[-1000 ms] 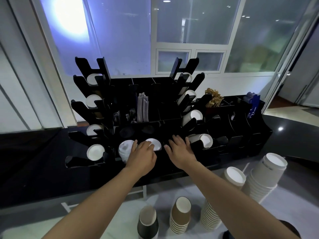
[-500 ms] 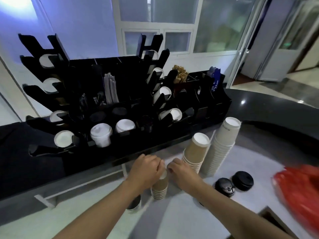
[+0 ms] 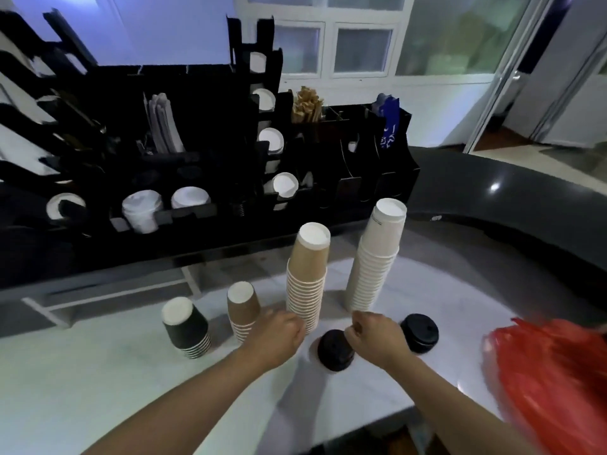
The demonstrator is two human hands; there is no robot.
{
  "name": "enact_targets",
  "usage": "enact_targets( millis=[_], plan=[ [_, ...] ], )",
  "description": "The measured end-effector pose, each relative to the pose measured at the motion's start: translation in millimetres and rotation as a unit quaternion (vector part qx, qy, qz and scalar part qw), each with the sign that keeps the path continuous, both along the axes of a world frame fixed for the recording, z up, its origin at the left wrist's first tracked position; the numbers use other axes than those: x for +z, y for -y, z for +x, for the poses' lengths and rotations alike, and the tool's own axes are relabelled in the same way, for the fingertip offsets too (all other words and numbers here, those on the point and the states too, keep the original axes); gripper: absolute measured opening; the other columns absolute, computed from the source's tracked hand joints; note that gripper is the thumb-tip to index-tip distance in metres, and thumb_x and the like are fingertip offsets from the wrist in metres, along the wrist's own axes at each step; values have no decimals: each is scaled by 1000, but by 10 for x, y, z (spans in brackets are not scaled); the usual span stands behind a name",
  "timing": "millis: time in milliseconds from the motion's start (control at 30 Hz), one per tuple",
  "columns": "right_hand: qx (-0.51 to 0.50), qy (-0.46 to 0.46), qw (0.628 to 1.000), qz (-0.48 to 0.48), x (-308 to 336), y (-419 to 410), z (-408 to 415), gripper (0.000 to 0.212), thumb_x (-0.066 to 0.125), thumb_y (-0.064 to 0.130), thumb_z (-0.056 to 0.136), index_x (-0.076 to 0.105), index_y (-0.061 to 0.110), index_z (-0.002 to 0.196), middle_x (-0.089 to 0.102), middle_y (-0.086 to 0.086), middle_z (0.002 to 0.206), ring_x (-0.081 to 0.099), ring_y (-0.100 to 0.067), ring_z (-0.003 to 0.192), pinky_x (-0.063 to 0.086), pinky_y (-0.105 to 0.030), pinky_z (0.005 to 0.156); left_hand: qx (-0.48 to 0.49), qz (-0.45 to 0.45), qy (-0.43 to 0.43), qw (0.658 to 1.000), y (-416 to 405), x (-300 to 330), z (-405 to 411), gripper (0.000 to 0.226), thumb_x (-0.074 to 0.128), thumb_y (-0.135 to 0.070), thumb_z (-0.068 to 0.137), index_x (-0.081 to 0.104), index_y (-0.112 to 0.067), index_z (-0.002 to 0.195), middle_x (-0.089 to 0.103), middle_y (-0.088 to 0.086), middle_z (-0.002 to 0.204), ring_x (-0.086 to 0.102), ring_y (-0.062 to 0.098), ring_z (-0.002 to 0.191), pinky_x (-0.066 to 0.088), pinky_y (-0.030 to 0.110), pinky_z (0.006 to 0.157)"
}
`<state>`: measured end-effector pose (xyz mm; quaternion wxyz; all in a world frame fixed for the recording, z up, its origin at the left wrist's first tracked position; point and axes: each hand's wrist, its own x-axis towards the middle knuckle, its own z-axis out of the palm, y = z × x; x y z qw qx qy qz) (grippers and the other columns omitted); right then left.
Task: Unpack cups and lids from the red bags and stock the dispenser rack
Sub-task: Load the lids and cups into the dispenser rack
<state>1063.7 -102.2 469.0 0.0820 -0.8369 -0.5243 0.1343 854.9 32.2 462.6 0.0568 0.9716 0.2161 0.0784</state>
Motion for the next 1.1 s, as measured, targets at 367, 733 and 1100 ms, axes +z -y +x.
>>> enact_targets(
  millis=[367,733,1100],
  plan=[
    [115,-76,990,31,-519,-90,212,25,46,31,100,43,19,79,47,5,75,50,-20,66,38,-35,57,198,-109,-55,973,586,-250,132,31,46,-30,99,64,-25,124,71,7,108,65,28,97,51,37,79],
    [167,10,975,-147,-1184,-181,-135,78,62,43,93,19,30,156,7,-13,163,12,-39,148,31,-54,116,208,-101,-62,971,598,-514,-33,32,46,-26,97,65,-27,123,72,4,104,65,24,92,47,33,79],
    [106,-37,994,-6,-978,-34,-251,85,71,35,81,26,26,153,25,-11,156,29,-38,139,35,-49,113,112,-62,110,986,525,-214,-172,16,56,-22,91,70,-17,96,66,1,77,60,21,71,48,29,57]
  ],
)
